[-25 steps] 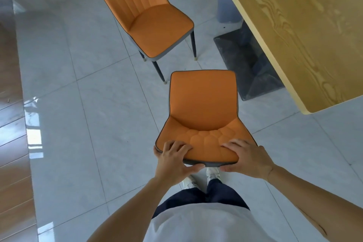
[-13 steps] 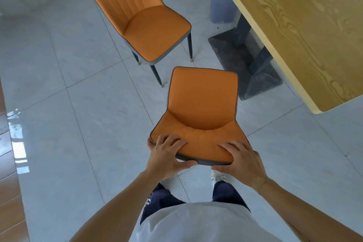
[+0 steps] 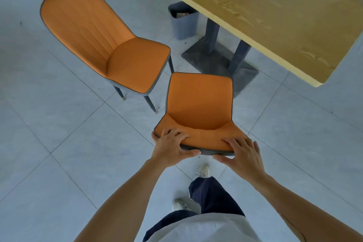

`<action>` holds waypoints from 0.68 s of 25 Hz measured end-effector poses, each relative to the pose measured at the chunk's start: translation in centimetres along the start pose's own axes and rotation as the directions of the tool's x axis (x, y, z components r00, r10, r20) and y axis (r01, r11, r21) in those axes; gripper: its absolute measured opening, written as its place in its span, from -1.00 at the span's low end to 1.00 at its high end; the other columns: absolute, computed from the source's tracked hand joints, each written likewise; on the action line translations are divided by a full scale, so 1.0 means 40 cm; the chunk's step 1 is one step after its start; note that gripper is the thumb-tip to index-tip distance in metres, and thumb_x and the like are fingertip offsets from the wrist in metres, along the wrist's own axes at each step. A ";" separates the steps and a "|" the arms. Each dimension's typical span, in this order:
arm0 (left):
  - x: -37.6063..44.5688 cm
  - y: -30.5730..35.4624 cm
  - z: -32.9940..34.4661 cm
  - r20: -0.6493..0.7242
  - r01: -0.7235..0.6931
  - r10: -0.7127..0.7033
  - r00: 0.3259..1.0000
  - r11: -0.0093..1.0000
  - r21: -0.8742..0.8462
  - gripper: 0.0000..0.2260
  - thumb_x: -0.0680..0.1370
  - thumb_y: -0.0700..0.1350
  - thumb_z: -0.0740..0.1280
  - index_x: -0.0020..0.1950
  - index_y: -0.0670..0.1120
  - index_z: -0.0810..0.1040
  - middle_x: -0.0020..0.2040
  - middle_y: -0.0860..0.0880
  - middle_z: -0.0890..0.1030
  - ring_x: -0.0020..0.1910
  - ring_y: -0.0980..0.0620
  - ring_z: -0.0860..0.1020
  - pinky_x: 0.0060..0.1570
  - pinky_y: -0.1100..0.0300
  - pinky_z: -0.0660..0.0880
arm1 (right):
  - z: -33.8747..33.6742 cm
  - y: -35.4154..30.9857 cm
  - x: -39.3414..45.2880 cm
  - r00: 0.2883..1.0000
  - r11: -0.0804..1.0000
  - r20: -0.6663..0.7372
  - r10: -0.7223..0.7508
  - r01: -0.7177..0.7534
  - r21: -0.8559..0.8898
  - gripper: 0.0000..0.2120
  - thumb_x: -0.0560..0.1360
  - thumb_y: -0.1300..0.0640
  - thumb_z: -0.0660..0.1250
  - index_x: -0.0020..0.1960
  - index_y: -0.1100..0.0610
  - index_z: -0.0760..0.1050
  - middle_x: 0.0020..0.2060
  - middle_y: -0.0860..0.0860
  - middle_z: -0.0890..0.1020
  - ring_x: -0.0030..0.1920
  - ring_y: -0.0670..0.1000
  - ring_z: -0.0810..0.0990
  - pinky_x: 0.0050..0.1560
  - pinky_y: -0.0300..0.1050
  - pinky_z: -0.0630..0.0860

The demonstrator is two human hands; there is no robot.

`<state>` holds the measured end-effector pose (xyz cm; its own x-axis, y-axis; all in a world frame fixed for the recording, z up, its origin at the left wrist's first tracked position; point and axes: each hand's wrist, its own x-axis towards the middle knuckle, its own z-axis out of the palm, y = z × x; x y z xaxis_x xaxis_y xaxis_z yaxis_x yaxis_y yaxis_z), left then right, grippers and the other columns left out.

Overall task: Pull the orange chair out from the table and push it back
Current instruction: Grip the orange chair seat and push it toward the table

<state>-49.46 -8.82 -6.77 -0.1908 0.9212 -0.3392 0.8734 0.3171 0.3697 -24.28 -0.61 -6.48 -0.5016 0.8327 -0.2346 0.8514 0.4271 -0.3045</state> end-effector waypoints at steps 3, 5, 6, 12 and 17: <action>0.046 -0.100 -0.054 0.025 -0.046 0.046 0.999 0.999 0.012 -0.27 0.25 0.66 0.03 0.24 0.28 0.44 0.31 0.24 0.42 0.38 0.06 0.27 0.35 -0.37 0.05 | 0.045 -0.082 0.037 0.996 0.999 -0.088 0.033 -0.029 0.040 -0.30 0.30 -0.60 0.12 0.15 -0.11 0.50 0.10 -0.08 0.58 0.17 0.13 0.50 0.15 0.23 0.47; 0.077 -0.156 -0.094 0.067 -0.074 0.072 0.995 0.997 0.029 -0.29 0.26 0.65 0.05 0.25 0.30 0.43 0.32 0.24 0.41 0.38 0.07 0.27 0.36 -0.35 0.08 | 0.061 -0.135 0.062 0.991 0.997 -0.116 0.069 -0.063 0.053 -0.30 0.30 -0.60 0.12 0.14 -0.10 0.52 0.07 -0.07 0.59 0.14 0.13 0.50 0.14 0.23 0.46; 0.086 -0.172 -0.109 0.100 -0.087 0.082 0.992 0.995 0.049 -0.29 0.26 0.65 0.05 0.25 0.31 0.42 0.32 0.24 0.40 0.38 0.07 0.27 0.36 -0.35 0.09 | 0.068 -0.156 0.064 0.987 0.994 -0.132 0.092 -0.083 0.070 -0.30 0.30 -0.60 0.13 0.13 -0.09 0.53 0.05 -0.06 0.59 0.13 0.13 0.50 0.13 0.24 0.46; 0.121 -0.238 -0.132 0.027 -0.208 0.206 0.978 0.975 0.079 -0.33 0.30 0.64 0.04 0.18 0.27 0.50 0.23 0.25 0.46 0.31 0.12 0.30 0.31 -0.35 0.17 | 0.069 -0.231 0.076 0.974 0.976 -0.120 0.191 -0.175 0.131 -0.22 0.32 -0.59 0.06 0.22 -0.06 0.54 0.10 -0.05 0.61 0.18 0.13 0.52 0.23 0.27 0.43; 0.216 -0.347 -0.218 0.076 -0.304 0.299 0.951 0.949 0.077 -0.27 0.27 0.65 0.01 0.19 0.25 0.54 0.26 0.23 0.47 0.34 0.10 0.28 0.30 -0.32 0.17 | 0.088 -0.378 0.137 0.942 0.937 -0.105 0.318 -0.295 0.186 -0.19 0.31 -0.58 0.02 0.28 -0.05 0.50 0.18 -0.03 0.58 0.28 0.12 0.45 0.28 0.26 0.38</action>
<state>-67.12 -3.30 -7.30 0.1135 0.9537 -0.2785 0.9219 0.0035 0.3875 -40.44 -3.75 -6.42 -0.1859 0.9574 -0.2208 0.9176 0.0888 -0.3875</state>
